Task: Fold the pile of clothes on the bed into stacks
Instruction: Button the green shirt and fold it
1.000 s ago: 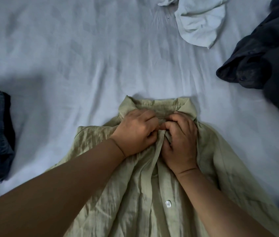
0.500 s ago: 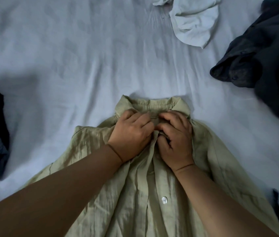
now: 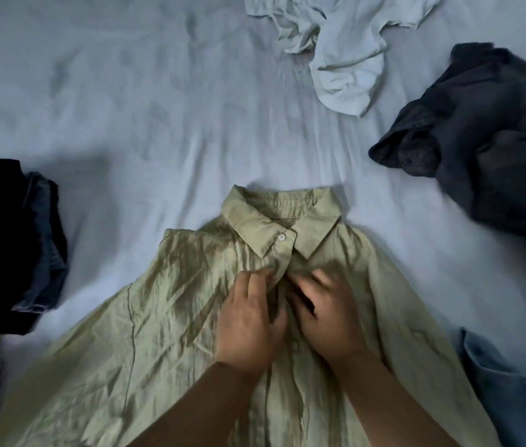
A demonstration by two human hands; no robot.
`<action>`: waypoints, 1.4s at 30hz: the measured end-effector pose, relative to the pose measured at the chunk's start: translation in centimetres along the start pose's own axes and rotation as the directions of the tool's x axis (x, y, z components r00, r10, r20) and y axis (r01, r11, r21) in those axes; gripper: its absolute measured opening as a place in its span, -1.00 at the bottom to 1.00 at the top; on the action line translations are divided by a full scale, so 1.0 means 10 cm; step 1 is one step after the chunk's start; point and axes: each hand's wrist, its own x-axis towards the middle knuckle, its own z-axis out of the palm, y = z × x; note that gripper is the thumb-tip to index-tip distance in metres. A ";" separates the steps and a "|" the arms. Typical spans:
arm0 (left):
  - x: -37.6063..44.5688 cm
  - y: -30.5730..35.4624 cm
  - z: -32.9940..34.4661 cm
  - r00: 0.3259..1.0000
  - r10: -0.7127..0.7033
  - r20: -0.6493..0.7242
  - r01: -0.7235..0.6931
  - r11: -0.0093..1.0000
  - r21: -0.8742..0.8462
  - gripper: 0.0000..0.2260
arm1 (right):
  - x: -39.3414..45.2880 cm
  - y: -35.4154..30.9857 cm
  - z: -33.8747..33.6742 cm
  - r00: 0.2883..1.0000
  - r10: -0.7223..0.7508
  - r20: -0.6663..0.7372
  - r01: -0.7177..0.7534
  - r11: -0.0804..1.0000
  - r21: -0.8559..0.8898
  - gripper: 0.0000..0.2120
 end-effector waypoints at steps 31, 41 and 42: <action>0.21 -0.16 0.09 0.993 0.049 0.105 -0.032 0.987 -0.161 -0.80 | -0.08 0.03 0.35 0.928 -0.081 -0.364 0.122 0.988 0.092 -0.91; 0.37 -0.26 -0.04 0.943 0.176 0.283 -0.084 0.947 -0.310 -0.75 | -0.08 0.00 0.33 0.924 -0.032 -0.380 0.101 0.981 0.163 -0.87; 0.39 -0.26 -0.03 0.942 0.186 0.279 -0.093 0.945 -0.314 -0.77 | -0.08 0.00 0.33 0.924 -0.024 -0.382 0.096 0.981 0.169 -0.86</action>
